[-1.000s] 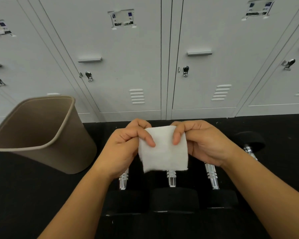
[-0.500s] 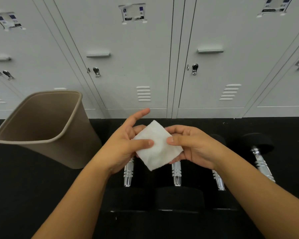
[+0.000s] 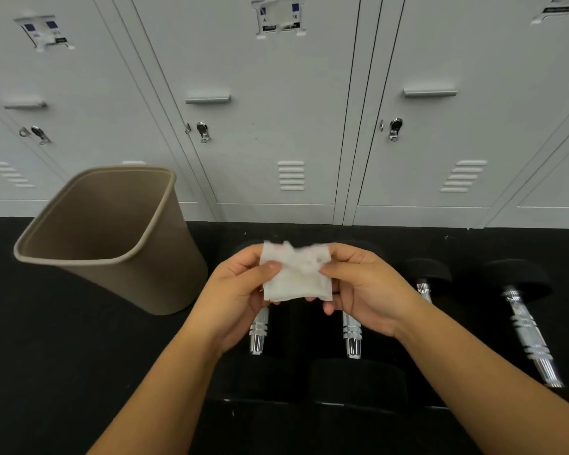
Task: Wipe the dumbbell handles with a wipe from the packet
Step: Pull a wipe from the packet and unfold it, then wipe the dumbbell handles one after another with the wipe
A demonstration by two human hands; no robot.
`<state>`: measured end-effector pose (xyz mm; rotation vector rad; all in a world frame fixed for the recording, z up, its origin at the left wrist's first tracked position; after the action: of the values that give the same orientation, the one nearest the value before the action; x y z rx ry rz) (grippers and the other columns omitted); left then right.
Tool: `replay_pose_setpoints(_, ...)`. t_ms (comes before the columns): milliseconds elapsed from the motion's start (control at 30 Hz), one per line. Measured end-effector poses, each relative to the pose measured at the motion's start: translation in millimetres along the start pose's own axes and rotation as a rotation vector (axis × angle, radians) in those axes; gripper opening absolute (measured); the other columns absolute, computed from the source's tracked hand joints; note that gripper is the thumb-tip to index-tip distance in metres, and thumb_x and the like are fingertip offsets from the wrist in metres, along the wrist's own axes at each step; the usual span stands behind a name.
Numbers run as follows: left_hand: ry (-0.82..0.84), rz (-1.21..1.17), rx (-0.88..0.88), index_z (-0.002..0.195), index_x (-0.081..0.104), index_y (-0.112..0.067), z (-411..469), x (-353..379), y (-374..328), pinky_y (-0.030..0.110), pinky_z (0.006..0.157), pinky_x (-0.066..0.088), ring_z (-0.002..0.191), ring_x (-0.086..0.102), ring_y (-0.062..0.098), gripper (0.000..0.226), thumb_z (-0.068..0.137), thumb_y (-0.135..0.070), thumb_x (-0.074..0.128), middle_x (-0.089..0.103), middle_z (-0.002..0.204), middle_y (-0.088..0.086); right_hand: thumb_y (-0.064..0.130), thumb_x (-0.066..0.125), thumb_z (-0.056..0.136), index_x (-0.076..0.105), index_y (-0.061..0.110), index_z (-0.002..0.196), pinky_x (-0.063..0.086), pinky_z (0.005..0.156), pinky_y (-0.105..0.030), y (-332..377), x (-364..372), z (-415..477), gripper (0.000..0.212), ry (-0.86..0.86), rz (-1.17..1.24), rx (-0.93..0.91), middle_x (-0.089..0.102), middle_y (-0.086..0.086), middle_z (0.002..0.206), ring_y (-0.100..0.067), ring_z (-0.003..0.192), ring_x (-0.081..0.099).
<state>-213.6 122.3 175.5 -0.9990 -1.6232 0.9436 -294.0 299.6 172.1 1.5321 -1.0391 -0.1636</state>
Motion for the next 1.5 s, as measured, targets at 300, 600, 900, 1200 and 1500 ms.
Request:
replay_pose_setpoints(300,0.045,0.145,0.128,0.072,0.064,-0.01,3,-11,11,0.031,0.066,0.056,0.113,0.06,0.031,0.016,0.082,-0.006,0.052,0.06,0.103,0.006,-0.018,0.033,0.087,0.052,0.003,0.058,0.055,0.056,-0.024,1,-6,10,0.04,0.066,-0.183,-0.025,0.069,-0.004,0.089,-0.027,0.075,0.07)
replay_pose_setpoints(600,-0.227,-0.02,0.142,0.075,0.048,-0.013,6,-16,31,0.036,0.073,0.06,0.109,0.067,0.028,0.027,0.079,0.004,0.068,0.063,0.097,0.008,0.006,0.047,0.092,0.058,0.013,0.092,0.055,0.07,-0.038,-30,7,31,0.013,-0.153,0.34,0.033,0.067,-0.016,0.106,-0.027,0.087,0.07)
replay_pose_setpoints(900,-0.355,0.01,-0.001,0.119,0.046,-0.016,-4,-36,59,0.05,0.089,0.054,0.099,0.066,0.036,0.046,0.085,0.008,0.066,0.062,0.098,0.015,0.016,0.063,0.087,0.067,0.016,0.108,0.051,0.074,-0.04,-84,36,47,0.021,-0.375,0.243,0.224,0.071,-0.01,0.112,-0.027,0.107,0.065)
replay_pose_setpoints(1200,0.044,0.848,-0.102,0.126,0.041,-0.051,-60,-104,94,0.029,0.101,0.044,0.119,0.051,0.005,0.084,0.058,-0.05,0.09,0.054,0.122,-0.016,0.005,0.058,0.087,0.055,0.017,0.096,0.046,0.06,-0.021,-92,6,82,0.015,-0.588,-0.799,-0.089,0.058,-0.001,0.098,-0.017,0.086,0.058)
replay_pose_setpoints(1500,0.098,0.971,-0.137,0.119,0.045,-0.045,-64,-117,103,0.03,0.09,0.052,0.109,0.054,0.003,0.076,0.058,-0.047,0.09,0.05,0.118,-0.023,0.013,0.054,0.092,0.059,0.015,0.106,0.051,0.061,-0.03,-109,16,102,0.015,-0.391,-1.408,-0.175,0.052,-0.006,0.104,-0.021,0.071,0.057)
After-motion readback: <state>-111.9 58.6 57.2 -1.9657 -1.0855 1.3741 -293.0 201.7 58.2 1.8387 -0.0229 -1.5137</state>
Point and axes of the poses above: each hand's wrist, its own z-axis towards the middle knuckle, its own x-axis out of the palm, y = z × x, the point moved 1 cm from there along z, towards the middle knuckle
